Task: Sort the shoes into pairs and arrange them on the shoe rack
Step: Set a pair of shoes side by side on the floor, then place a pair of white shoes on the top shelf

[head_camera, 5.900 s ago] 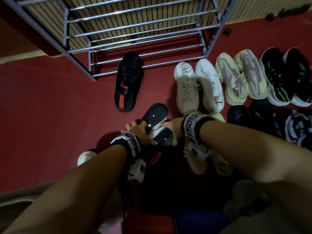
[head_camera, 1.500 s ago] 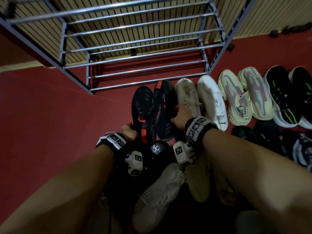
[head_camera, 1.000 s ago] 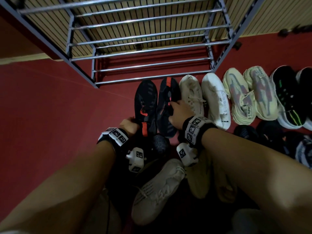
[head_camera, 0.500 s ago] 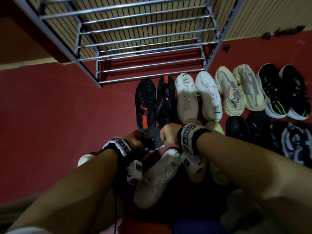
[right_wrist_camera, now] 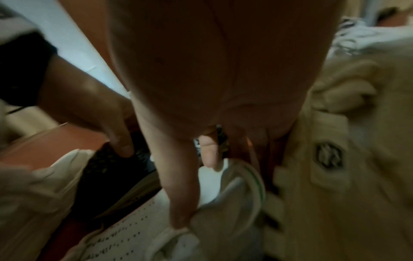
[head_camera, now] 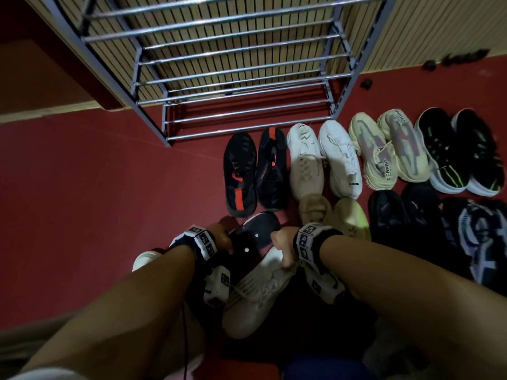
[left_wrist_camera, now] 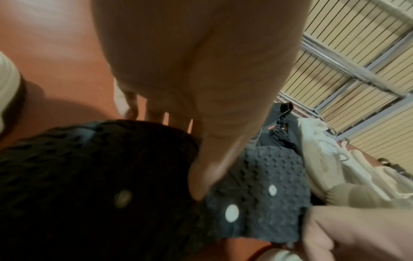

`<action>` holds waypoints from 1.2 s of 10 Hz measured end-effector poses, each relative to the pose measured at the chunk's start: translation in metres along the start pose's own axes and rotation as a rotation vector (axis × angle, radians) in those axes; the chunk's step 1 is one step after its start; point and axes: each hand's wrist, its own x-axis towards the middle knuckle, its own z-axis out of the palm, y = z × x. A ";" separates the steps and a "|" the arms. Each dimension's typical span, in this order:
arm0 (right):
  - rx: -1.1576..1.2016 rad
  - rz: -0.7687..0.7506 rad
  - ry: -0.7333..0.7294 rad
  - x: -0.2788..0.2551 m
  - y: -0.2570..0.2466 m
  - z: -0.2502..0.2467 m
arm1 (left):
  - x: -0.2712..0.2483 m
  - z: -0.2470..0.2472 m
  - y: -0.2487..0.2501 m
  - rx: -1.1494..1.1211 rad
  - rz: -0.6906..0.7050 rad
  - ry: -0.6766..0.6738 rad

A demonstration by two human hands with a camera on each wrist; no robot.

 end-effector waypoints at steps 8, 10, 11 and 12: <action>0.839 0.059 0.545 -0.074 0.025 -0.131 | -0.066 -0.150 0.005 -0.227 0.177 0.519; 1.398 0.166 0.559 -0.065 0.012 -0.143 | -0.070 -0.157 -0.017 -0.643 0.402 0.865; 1.542 0.064 0.482 -0.062 0.000 -0.145 | -0.063 -0.161 -0.029 -0.629 0.438 0.907; 1.633 -0.029 0.386 -0.053 -0.013 -0.148 | -0.060 -0.157 -0.033 -0.727 0.353 0.879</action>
